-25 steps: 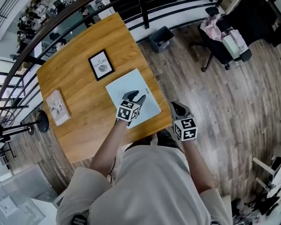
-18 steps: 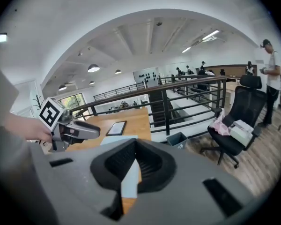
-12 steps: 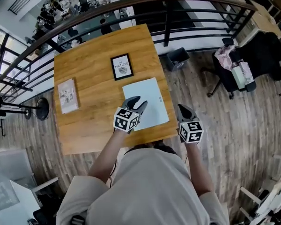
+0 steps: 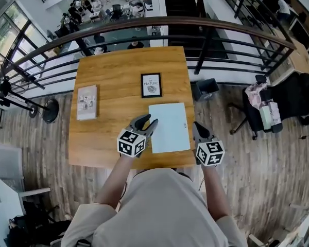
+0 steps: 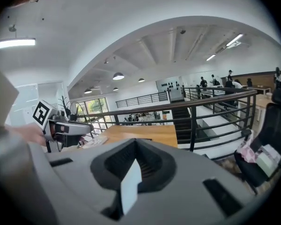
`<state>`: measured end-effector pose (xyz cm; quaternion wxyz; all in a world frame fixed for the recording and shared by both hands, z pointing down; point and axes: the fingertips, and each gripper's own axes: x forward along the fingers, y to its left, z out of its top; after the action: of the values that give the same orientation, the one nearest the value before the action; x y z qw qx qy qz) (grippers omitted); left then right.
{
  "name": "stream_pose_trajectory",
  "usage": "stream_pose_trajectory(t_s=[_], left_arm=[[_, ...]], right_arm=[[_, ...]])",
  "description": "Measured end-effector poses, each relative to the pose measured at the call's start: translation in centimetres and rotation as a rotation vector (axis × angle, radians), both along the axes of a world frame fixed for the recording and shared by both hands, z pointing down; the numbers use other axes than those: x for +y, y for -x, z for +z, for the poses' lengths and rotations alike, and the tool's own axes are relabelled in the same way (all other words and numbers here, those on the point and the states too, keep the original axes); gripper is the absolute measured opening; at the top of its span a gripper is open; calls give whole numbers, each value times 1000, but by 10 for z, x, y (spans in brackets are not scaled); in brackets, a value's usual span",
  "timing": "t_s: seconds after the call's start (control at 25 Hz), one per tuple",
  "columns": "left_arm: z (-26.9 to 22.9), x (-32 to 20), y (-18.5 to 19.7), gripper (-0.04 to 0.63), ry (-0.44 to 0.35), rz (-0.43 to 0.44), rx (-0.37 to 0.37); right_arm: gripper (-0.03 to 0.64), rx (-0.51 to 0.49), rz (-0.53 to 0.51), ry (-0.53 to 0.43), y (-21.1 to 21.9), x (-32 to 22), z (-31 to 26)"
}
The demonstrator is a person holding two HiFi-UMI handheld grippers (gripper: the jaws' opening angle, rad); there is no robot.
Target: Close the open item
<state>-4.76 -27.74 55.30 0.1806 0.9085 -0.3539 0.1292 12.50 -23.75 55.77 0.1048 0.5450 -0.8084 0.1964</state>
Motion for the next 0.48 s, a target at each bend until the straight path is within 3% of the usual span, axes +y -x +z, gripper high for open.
stream_pose_trajectory(t_s=[0.48], left_arm=[[-68,17,77,140,-118,-155,73]], right_arm=[[2,25,-146,-112,60,-9,-61]])
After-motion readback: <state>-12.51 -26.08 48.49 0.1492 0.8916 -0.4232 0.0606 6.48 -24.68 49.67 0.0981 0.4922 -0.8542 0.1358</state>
